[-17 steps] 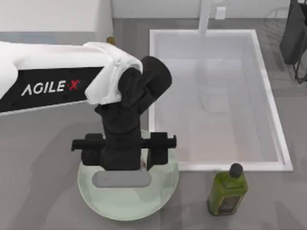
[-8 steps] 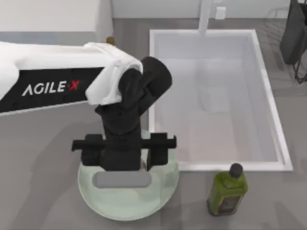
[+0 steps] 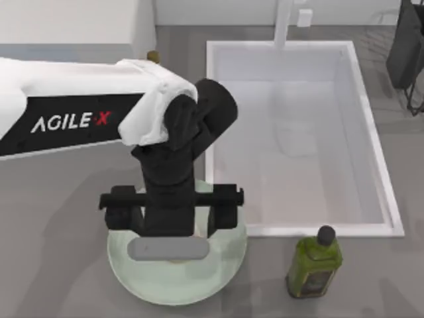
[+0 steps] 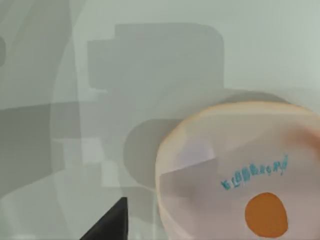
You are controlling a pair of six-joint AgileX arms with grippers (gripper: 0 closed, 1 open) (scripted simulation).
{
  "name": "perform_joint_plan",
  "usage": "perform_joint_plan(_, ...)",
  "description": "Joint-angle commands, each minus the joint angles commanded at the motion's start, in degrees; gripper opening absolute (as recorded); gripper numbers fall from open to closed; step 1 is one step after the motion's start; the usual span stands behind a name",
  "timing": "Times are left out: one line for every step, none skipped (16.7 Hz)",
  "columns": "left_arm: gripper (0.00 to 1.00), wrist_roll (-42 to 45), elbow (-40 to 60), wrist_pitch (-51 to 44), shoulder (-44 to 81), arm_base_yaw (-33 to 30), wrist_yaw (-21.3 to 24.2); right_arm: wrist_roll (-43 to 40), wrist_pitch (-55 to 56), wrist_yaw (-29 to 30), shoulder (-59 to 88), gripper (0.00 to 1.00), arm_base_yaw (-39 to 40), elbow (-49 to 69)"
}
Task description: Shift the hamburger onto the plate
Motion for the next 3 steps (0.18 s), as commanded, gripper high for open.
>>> perform_joint_plan(1.00, 0.0, 0.0, 0.0, 0.0, 0.0, 0.0, 0.0, 0.0, 0.0, 0.0, 1.00, 0.0, 0.0)
perform_joint_plan(1.00, 0.0, 0.0, 0.0, 0.0, 0.0, 0.0, 0.0, 0.0, 0.0, 0.0, 1.00, 0.0, 0.0)
perform_joint_plan(1.00, 0.0, 0.0, 0.0, 0.0, 0.0, 0.0, 0.0, 0.0, 0.0, 0.0, 1.00, 0.0, 0.0)
